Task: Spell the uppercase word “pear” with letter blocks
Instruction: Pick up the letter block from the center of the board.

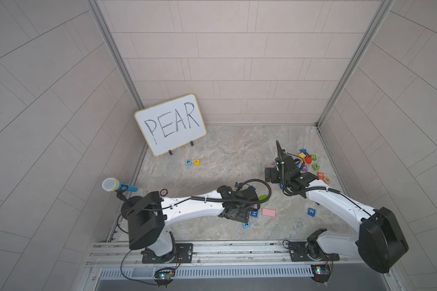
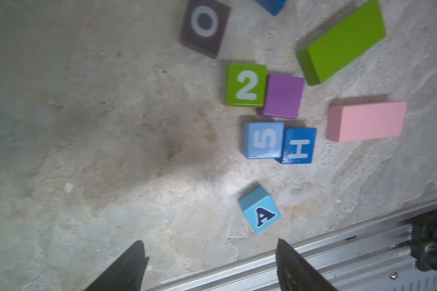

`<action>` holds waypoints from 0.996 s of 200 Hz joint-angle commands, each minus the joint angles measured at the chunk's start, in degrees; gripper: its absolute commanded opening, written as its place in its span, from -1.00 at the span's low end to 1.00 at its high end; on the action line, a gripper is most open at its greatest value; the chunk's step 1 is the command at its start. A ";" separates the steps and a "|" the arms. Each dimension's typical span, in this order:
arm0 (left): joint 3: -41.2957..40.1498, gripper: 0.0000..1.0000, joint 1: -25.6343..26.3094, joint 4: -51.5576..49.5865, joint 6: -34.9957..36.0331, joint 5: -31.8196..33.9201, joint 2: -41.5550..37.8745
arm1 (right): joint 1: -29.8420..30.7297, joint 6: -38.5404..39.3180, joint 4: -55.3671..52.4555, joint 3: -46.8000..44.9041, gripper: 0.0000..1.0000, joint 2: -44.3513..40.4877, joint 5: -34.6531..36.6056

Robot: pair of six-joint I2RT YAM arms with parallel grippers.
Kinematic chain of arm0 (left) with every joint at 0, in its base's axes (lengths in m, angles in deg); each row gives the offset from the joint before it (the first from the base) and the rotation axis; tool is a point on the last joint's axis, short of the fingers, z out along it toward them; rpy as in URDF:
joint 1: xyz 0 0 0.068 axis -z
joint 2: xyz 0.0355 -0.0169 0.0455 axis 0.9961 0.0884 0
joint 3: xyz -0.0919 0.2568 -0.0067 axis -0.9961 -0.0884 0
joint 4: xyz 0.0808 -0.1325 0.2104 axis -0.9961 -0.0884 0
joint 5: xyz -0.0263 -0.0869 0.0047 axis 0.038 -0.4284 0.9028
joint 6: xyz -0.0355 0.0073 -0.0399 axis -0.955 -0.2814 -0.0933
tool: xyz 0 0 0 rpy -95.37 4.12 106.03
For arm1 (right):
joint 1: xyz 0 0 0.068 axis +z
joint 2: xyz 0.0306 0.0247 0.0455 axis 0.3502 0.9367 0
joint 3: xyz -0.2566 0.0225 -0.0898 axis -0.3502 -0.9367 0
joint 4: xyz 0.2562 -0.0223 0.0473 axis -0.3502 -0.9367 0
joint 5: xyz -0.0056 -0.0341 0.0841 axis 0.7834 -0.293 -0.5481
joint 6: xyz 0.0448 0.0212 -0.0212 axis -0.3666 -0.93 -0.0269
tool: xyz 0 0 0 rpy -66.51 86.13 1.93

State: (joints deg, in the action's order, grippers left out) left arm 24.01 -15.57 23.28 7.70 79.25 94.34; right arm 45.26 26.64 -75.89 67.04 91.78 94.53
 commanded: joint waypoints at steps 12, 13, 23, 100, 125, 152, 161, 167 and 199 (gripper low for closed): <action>4.77 0.68 2.33 -2.82 -0.96 0.37 7.62 | -1.66 -0.88 2.63 -2.85 1.00 -0.98 -3.36; 4.88 0.68 2.39 -2.79 -0.93 0.26 7.77 | -1.69 -0.91 2.72 -2.92 1.00 -0.98 -3.42; 5.29 0.68 2.45 -2.29 -0.50 -0.51 9.45 | -2.11 -1.12 3.02 -3.25 1.00 -0.75 -3.98; 5.48 0.67 2.27 0.67 1.01 -4.49 14.35 | -4.58 -1.74 4.36 -4.92 1.00 -0.30 -6.72; 4.66 0.62 2.20 0.07 0.70 -3.48 12.85 | -4.80 -1.80 4.90 -5.09 1.00 0.25 -7.01; 2.81 0.58 2.33 0.14 -0.21 -2.53 10.31 | -4.98 -1.98 5.09 -5.09 1.00 0.75 -7.36; 2.56 0.57 2.36 0.13 -0.21 -2.65 9.91 | -5.06 -2.00 5.18 -5.09 1.00 0.88 -7.56; 2.37 0.56 2.35 0.14 -0.23 -2.75 9.80 | -5.07 -2.06 5.15 -5.09 1.00 0.88 -7.68; 1.31 0.51 2.29 0.57 -0.39 -3.51 9.97 | -5.20 -2.09 5.18 -5.26 1.00 0.84 -7.97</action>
State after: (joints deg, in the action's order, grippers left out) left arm 26.83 -13.16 24.72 7.80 75.38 105.34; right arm 40.36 25.08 -70.60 62.43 92.52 86.84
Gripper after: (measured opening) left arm 0.759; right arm 0.998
